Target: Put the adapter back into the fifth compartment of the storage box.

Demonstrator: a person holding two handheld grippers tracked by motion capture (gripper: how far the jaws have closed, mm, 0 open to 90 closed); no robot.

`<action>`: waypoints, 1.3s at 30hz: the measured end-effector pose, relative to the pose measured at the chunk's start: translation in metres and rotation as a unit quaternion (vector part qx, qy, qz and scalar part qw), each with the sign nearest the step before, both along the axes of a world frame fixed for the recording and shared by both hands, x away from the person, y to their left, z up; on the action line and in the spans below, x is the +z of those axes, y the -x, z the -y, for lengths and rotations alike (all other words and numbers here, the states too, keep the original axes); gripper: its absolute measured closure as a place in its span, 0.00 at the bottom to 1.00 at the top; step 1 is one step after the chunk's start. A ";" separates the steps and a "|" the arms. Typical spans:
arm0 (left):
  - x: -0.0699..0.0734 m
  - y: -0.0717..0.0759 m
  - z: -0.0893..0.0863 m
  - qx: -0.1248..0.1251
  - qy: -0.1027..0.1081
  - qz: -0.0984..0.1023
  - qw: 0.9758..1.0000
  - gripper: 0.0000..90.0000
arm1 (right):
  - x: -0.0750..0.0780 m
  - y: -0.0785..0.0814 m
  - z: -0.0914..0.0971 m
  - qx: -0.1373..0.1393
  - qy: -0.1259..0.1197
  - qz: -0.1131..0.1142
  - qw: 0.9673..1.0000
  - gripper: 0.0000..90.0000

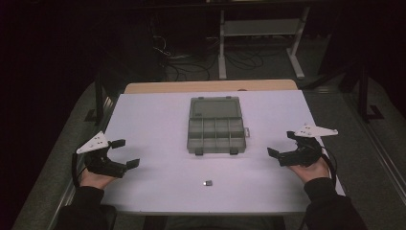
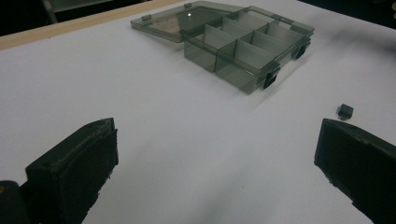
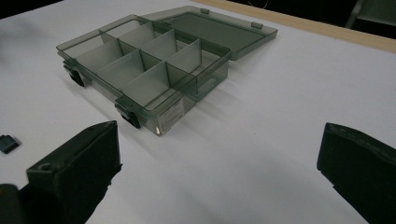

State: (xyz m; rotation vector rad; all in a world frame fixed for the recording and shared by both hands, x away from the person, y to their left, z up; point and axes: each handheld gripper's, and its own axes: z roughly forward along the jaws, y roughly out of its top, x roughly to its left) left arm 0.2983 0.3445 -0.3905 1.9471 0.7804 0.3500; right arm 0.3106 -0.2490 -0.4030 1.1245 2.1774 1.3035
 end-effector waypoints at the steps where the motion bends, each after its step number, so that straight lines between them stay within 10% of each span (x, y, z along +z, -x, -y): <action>1: 0.000 0.000 0.000 0.000 0.001 0.000 1.000 0.00 | 0.000 0.001 -0.001 0.001 0.001 -0.001 1.000 0.00; 39: 0.023 -0.001 0.018 -0.040 -0.062 0.000 0.997 0.00 | 0.002 0.003 0.000 0.007 -0.002 0.000 1.000 0.00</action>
